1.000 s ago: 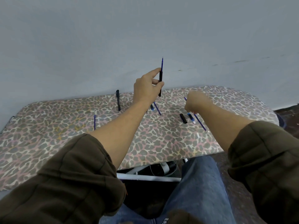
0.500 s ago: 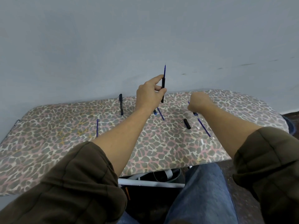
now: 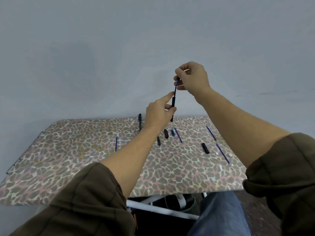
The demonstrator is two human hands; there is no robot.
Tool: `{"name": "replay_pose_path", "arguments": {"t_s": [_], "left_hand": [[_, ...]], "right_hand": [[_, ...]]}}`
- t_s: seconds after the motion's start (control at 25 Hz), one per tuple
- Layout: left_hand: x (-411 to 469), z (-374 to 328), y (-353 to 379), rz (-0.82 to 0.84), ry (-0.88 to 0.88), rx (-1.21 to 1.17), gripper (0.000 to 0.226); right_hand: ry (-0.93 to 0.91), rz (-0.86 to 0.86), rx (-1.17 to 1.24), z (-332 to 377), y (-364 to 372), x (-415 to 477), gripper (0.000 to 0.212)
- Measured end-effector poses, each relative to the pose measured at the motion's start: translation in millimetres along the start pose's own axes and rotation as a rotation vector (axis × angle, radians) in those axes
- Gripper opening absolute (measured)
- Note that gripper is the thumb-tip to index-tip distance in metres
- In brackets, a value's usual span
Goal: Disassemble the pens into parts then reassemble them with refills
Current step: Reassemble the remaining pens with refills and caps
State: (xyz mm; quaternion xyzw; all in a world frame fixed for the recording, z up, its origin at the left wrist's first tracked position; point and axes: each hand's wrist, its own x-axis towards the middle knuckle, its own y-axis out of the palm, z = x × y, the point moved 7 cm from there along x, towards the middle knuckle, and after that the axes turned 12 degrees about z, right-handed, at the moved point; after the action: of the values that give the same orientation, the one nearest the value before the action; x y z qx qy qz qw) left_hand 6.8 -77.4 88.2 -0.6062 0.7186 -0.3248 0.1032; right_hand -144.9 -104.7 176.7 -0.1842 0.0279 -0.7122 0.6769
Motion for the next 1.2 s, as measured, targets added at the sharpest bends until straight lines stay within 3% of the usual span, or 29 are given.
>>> {"name": "replay_pose_path", "arguments": {"t_s": [0.72, 1.2], "left_hand": [[-3.3, 1.4, -27.5, -0.017, 0.01, 0.086, 0.058], [-3.6, 8.4, -36.5, -0.056, -0.072, 0.012, 0.047]], "right_hand": [[-0.014, 0.038, -0.083, 13.3, 25.2, -1.3, 0.009], [0.046, 0.254, -0.172, -0.5, 49.5, -5.1, 0.009]]}}
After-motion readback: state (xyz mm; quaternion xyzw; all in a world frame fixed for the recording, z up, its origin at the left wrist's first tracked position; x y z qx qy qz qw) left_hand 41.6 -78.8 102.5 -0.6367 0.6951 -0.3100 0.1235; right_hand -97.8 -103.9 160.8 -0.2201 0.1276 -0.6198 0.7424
